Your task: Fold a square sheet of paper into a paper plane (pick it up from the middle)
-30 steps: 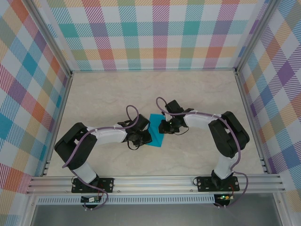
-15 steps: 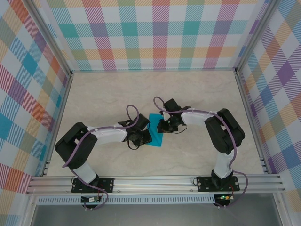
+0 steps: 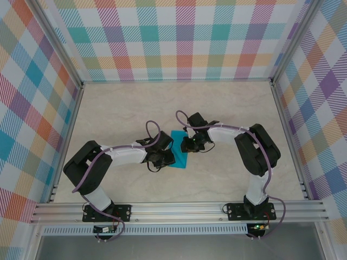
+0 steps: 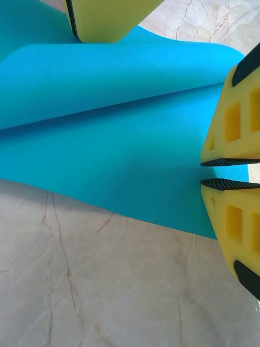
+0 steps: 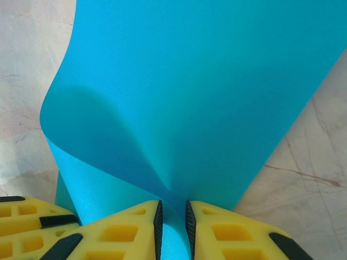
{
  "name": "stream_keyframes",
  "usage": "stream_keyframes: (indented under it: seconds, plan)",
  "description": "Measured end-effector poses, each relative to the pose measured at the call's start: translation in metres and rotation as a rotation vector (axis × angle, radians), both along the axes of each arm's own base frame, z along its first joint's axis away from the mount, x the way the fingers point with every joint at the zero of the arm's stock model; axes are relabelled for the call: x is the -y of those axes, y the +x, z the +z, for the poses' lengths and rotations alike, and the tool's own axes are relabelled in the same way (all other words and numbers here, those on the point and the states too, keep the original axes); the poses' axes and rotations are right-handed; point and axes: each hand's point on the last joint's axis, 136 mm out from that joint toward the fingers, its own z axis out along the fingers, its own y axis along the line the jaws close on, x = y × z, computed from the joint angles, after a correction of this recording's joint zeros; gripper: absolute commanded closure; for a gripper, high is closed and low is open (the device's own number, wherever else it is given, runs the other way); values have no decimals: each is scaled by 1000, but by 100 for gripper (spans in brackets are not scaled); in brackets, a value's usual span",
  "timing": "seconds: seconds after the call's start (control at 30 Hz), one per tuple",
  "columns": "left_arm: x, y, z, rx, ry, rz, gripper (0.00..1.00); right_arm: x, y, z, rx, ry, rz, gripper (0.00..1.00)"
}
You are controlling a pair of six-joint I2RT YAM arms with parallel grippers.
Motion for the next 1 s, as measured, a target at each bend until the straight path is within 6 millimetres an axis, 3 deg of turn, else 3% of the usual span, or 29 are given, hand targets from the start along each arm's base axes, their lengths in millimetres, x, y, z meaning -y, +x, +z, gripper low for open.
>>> stream_keyframes:
  seconds: [0.77, 1.0]
  plan:
    - [0, 0, 0, 0, 1, 1, 82, -1, 3, 12, 31, 2, 33, 80]
    - [0, 0, 0, -1, 3, 1, 82, -1, 6, 3, 23, -17, 37, 80]
